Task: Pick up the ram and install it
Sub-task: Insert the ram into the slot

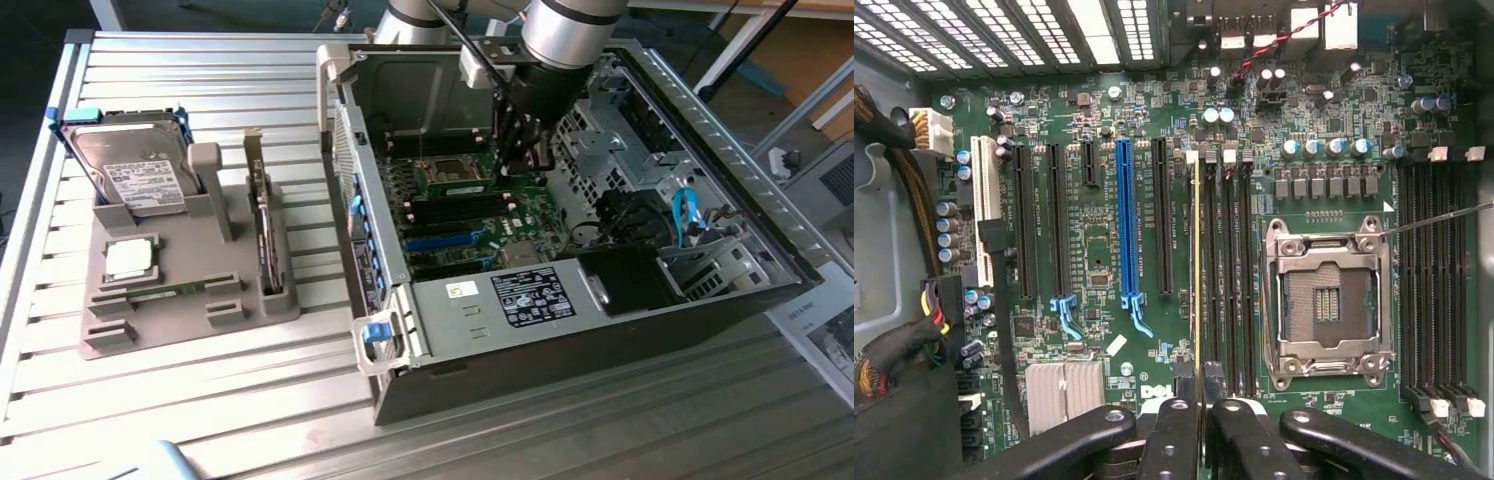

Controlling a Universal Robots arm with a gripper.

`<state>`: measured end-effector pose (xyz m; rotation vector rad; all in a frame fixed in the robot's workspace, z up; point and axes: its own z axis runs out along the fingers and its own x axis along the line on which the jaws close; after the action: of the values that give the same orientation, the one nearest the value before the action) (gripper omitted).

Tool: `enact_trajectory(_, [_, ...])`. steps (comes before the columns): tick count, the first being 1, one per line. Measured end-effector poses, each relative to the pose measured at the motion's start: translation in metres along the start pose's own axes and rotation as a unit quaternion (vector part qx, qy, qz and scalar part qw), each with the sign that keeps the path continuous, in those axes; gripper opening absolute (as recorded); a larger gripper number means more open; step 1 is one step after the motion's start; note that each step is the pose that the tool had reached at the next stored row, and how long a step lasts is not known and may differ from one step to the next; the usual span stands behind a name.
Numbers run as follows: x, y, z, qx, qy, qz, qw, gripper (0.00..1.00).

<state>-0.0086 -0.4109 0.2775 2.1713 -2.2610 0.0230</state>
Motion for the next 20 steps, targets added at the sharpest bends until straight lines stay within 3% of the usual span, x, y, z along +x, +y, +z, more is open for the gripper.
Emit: enact_trajectory(20, [-0.0019, 0.0035, 0.003, 0.0006, 0.0001, 0.004, 1.0, 0.12])
